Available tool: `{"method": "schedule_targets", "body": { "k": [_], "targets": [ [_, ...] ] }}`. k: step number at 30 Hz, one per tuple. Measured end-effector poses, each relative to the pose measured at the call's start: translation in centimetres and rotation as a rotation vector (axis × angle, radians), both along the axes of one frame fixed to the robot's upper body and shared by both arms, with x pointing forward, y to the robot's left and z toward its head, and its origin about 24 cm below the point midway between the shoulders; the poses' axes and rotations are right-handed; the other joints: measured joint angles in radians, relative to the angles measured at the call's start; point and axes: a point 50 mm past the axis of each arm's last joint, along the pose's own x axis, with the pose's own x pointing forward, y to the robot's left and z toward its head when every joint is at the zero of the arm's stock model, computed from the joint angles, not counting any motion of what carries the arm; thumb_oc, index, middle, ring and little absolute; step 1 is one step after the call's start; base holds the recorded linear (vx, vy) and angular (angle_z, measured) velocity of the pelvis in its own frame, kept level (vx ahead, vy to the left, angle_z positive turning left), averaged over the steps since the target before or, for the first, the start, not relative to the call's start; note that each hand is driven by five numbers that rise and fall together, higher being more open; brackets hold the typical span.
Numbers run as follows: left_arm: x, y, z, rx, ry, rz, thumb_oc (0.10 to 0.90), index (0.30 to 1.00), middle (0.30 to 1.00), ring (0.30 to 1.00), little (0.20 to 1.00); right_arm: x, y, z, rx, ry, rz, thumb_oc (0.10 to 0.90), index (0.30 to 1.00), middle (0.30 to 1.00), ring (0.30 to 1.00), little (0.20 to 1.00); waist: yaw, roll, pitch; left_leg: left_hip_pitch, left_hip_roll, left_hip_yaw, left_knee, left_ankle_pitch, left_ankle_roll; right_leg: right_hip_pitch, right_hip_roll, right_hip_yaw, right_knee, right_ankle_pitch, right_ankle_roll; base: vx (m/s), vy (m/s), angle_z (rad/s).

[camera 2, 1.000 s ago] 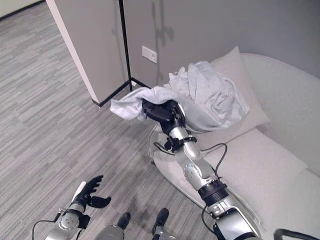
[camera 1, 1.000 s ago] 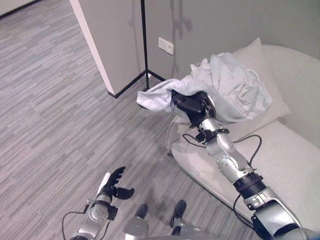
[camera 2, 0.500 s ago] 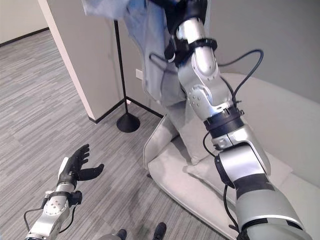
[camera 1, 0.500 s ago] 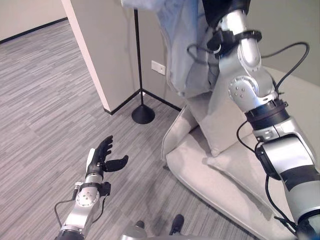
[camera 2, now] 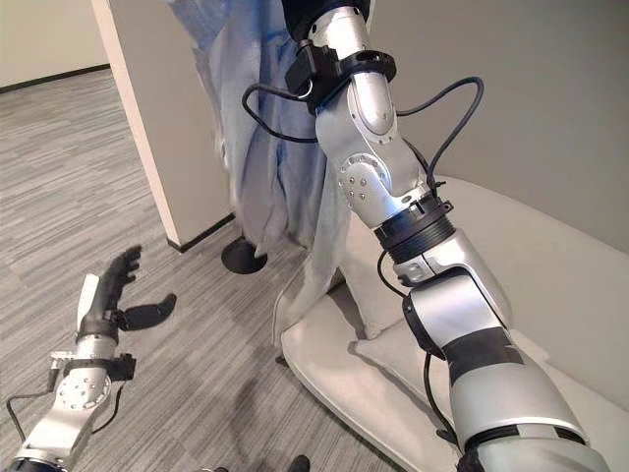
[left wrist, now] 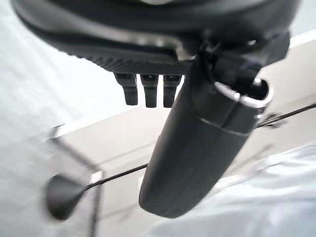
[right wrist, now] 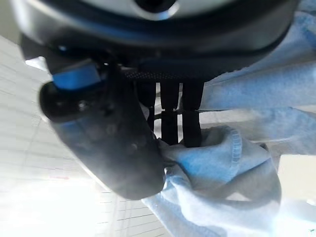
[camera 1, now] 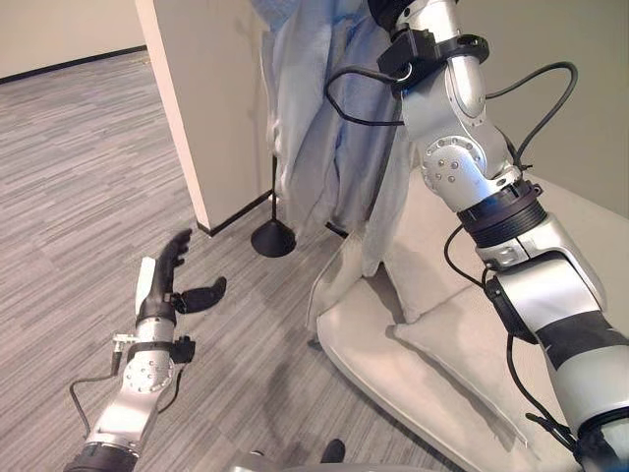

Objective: Hang the clothes on the sofa on the clothes rack.

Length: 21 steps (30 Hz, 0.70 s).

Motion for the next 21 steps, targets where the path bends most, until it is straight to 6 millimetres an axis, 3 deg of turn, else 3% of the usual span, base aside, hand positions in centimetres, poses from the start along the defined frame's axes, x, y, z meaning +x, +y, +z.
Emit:
{"method": "schedule_targets", "body": {
  "k": [3, 8, 13, 15, 18, 21],
  "targets": [
    [0.6, -0.6, 2.5, 0.002, -0.129, -0.024, 0.800, 0.900, 0.900, 0.900, 0.900, -0.2, 0.9, 0.0, 0.052, 0.015, 0.060, 0.400, 0.300, 0.300, 0.300, 0.300, 0.001, -0.002, -0.001, 0.000, 0.003, 0.000, 0.000, -0.001, -0.002, 0.000, 0.003, 0.000, 0.000, 0.000, -0.003, 0.00, 0.000, 0.00],
    [2.1, -1.9, 4.2, -0.005, -0.212, -0.074, 0.800, 0.900, 0.900, 0.900, 0.900, -1.3, 3.5, 0.7, 0.061, -0.005, 0.157, 0.400, 0.300, 0.300, 0.300, 0.300, -0.006, -0.005, -0.003, 0.001, 0.009, 0.001, 0.000, -0.003, -0.005, 0.000, 0.009, 0.000, 0.000, -0.001, -0.005, 0.00, 0.000, 0.00],
    [2.8, -6.5, 2.0, -0.356, -0.130, -0.256, 0.800, 0.900, 0.900, 0.900, 0.900, -2.3, 6.6, -0.1, 0.072, 0.019, 0.277, 0.400, 0.300, 0.300, 0.300, 0.300, -0.019, -0.021, -0.015, 0.003, 0.004, 0.004, 0.001, -0.004, -0.006, 0.000, 0.010, 0.002, 0.000, -0.002, -0.006, -0.01, -0.001, 0.00],
    [3.0, -8.9, -0.5, -0.613, -0.027, -0.317, 0.800, 0.900, 0.900, 0.900, 0.900, -2.9, 8.4, -0.9, 0.065, 0.050, 0.356, 0.400, 0.300, 0.300, 0.300, 0.300, -0.031, -0.032, -0.023, 0.004, 0.001, 0.015, 0.001, -0.004, -0.006, -0.003, 0.010, 0.012, 0.000, -0.002, -0.005, -0.02, -0.021, -0.12],
    [2.7, -11.1, -2.9, -0.742, 0.108, -0.394, 0.800, 0.900, 0.900, 0.900, 0.900, -3.7, 10.2, -1.4, 0.070, 0.081, 0.439, 0.400, 0.300, 0.300, 0.300, 0.300, -0.060, -0.044, -0.031, 0.005, -0.001, 0.027, 0.001, -0.005, -0.006, -0.007, 0.010, 0.024, 0.000, 0.000, -0.001, -0.01, -0.011, -0.13],
    [3.3, -12.0, -3.6, -0.771, 0.152, -0.412, 0.800, 0.900, 0.900, 0.900, 0.900, -4.1, 10.8, -1.5, 0.076, 0.090, 0.472, 0.400, 0.300, 0.300, 0.300, 0.300, -0.069, -0.045, -0.032, 0.007, -0.002, 0.038, 0.001, -0.005, -0.003, -0.007, 0.009, 0.030, 0.000, 0.002, -0.001, 0.00, -0.003, -0.07]
  ]
}}
